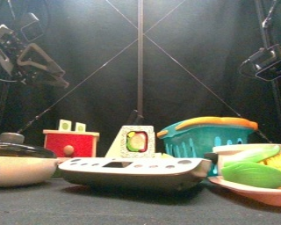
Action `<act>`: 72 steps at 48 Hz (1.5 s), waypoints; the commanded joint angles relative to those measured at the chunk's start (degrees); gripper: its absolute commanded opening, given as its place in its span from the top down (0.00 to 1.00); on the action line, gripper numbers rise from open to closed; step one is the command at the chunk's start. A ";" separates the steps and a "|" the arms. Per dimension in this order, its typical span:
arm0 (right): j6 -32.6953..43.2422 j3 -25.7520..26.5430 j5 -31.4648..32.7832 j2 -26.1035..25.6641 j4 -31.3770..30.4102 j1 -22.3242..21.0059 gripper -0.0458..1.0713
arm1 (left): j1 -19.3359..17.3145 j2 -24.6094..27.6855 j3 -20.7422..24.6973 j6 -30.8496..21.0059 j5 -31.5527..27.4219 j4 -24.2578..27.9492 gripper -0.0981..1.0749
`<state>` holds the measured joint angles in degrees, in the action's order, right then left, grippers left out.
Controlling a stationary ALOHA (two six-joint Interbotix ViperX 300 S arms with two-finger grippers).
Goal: Grab white sushi pieces off of stove
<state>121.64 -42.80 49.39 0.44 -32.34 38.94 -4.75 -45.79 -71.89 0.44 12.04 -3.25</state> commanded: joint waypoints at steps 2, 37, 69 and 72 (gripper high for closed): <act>-0.09 1.41 0.09 -2.72 -1.14 0.00 0.05 | -0.09 0.09 0.70 0.09 0.18 0.18 0.20; -0.62 0.26 -8.53 -4.92 -49.57 -7.56 0.05 | 13.80 5.27 1.05 -0.35 1.05 0.44 0.20; -0.62 7.29 -26.37 4.92 -63.37 -18.63 0.05 | 14.68 14.33 3.16 -0.26 4.48 -4.75 0.20; -0.62 7.91 -28.12 5.36 -63.19 -19.25 0.05 | 14.68 14.33 3.08 -0.26 4.39 -4.75 0.20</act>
<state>120.94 -36.83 23.38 6.50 -95.27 20.65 9.84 -31.55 -69.96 0.00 15.91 -7.91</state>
